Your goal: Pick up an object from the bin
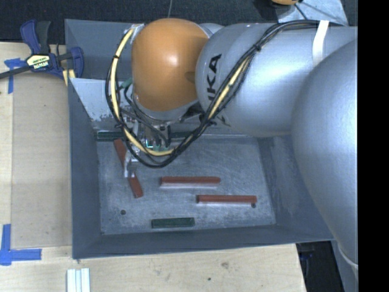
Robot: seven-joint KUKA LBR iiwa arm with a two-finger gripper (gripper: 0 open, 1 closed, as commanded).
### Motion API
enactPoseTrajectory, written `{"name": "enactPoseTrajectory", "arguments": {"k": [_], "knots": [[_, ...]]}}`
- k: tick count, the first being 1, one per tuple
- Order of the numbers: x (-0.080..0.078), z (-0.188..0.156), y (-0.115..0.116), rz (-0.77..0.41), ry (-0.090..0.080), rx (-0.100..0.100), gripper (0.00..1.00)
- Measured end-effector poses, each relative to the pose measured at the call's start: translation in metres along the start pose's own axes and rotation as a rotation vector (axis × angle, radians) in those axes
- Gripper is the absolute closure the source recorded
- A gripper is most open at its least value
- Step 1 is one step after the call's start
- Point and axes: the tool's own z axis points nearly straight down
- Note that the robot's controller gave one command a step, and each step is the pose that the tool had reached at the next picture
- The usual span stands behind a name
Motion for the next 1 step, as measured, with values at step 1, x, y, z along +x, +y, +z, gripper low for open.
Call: {"name": "enactPoseTrajectory", "arguments": {"k": [1], "knots": [[-0.0021, -0.0050, -0.0011, 0.003, -0.008, -0.002, 0.00]]}}
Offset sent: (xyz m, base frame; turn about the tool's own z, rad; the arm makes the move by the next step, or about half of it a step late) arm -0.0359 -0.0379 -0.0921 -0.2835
